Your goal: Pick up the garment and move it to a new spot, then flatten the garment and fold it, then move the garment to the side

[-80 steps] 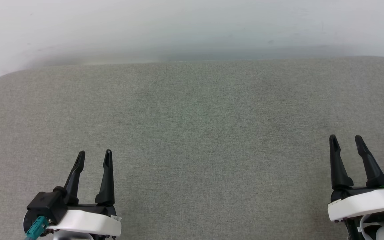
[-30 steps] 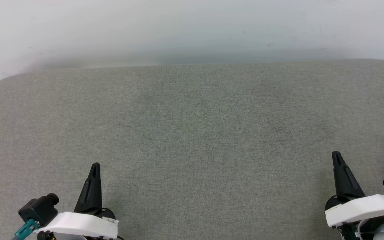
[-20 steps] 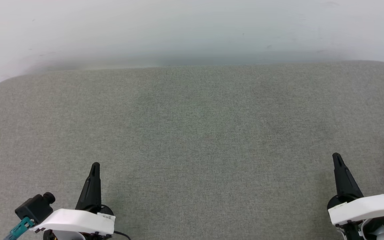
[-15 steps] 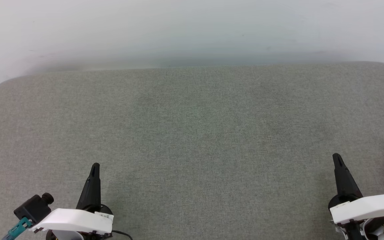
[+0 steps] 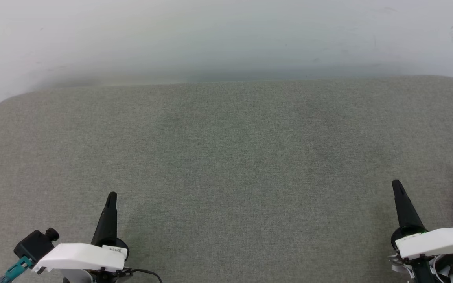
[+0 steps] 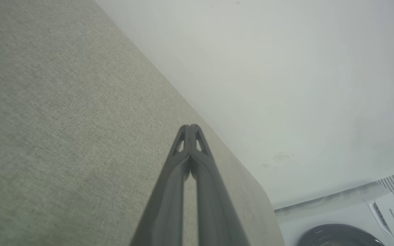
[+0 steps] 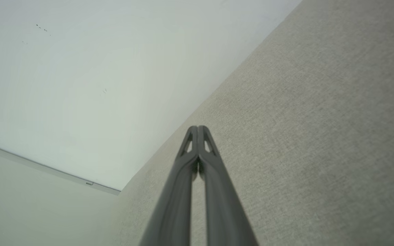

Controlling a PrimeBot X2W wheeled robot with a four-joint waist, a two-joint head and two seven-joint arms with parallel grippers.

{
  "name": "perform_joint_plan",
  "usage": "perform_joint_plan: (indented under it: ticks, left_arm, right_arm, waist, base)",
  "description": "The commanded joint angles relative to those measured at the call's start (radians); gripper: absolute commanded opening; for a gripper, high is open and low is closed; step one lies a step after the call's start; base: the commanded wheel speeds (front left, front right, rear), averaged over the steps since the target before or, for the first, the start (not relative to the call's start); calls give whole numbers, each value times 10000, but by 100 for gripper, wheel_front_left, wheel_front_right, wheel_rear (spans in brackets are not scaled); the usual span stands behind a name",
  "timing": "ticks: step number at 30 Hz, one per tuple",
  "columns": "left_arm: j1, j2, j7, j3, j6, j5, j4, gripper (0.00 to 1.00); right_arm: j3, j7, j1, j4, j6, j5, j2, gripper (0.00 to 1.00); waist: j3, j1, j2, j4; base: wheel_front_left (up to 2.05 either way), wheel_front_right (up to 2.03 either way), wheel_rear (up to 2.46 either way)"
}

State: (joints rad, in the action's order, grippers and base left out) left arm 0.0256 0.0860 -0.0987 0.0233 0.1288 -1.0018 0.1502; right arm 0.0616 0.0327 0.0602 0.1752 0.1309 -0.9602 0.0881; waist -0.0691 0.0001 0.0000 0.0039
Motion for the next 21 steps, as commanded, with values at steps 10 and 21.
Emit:
perform_joint_plan:
  ticks: [10, 21]
  left_arm:
    - [342, 61, 335, 112, 15, -1275, 101, 0]
    - [455, 36, 634, 197, 18, -2339, 267, 0]
  right_arm:
    - [107, -274, 283, 62, -1, -1299, -79, 0]
    - [173, -512, 315, 197, -2, -2396, -126, 0]
  waist:
    - [89, 0, 0, -5]
    - [182, 0, 0, -11]
  base:
    - [0, 0, 0]
    - [0, 0, 0]
